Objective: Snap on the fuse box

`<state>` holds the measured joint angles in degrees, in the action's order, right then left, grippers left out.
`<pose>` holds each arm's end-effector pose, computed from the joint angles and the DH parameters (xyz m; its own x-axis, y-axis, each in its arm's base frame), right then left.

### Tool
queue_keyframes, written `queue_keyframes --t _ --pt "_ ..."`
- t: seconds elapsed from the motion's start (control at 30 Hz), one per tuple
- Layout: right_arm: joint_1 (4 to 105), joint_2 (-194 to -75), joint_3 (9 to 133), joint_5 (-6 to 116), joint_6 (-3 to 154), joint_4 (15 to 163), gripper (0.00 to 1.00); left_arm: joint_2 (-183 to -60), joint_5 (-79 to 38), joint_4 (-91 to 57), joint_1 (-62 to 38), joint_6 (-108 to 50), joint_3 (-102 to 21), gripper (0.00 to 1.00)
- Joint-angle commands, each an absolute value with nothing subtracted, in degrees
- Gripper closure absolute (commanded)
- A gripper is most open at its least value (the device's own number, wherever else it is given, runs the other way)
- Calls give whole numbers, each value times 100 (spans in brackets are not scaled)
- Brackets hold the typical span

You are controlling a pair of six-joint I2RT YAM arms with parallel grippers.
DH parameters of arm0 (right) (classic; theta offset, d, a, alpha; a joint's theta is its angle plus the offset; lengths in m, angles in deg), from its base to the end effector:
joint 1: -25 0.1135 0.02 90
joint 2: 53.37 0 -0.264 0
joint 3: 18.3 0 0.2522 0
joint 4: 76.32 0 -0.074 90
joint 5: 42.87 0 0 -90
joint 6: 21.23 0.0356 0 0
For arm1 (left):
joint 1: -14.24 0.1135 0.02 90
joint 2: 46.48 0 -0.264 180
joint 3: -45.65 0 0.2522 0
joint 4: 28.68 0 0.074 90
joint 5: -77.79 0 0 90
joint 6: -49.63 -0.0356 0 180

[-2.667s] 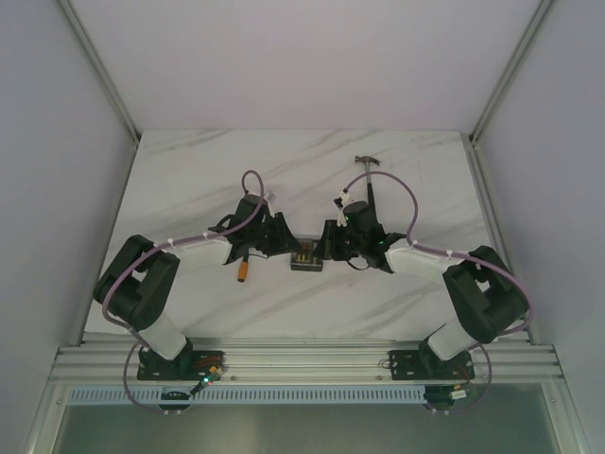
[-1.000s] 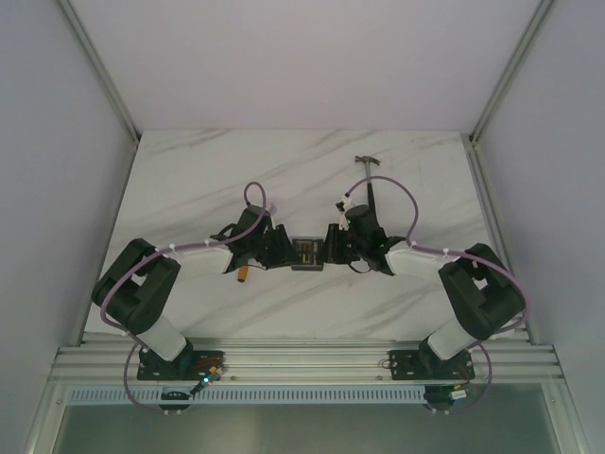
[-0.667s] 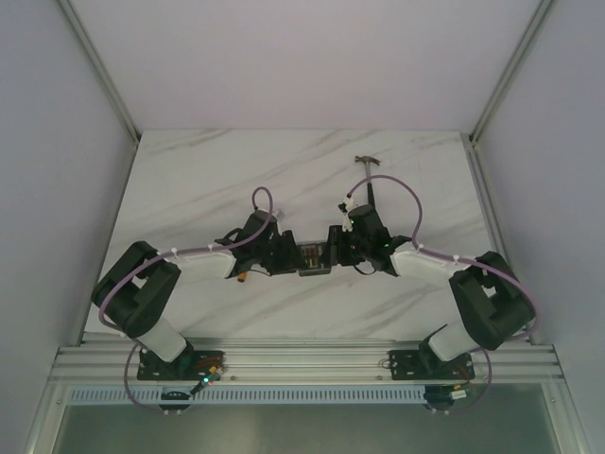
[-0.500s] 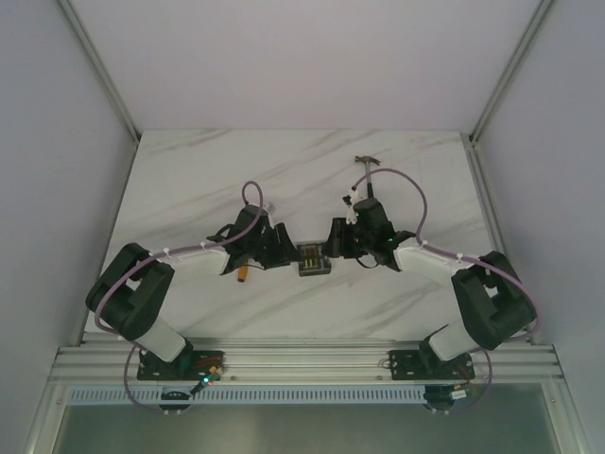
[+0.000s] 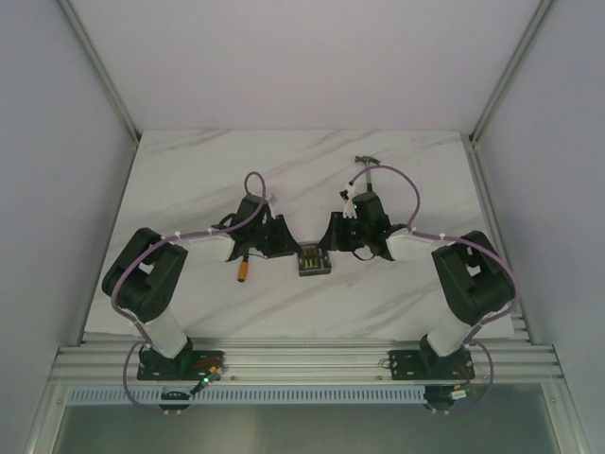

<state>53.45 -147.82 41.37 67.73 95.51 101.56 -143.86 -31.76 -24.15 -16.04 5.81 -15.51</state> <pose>0.2872 0.1699 0.1684 -0.7834 0.0546 -0.6191 -0.3816 0.7440 0.5485 0.2866 -0.1811 0.1561 -0.8911 -0.2670 -0.3669 0.0739 0.7124 -0.6978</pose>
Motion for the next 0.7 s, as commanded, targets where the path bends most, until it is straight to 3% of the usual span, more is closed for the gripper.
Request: queue_keyframes --t 0.0,0.2,0.67 --pt "5321 -15033 4228 7031 9501 10407 58 -14665 -3366 -2529 -1582 486 -1649 62" --pt "5327 -15375 4115 7538 9502 10717 64 -15033 -3498 -2674 -1674 525 -1587 70" --pt "5462 -15835 4482 7757 9178 10470 68 -15178 -3232 -3078 -1884 1017 -900 71"
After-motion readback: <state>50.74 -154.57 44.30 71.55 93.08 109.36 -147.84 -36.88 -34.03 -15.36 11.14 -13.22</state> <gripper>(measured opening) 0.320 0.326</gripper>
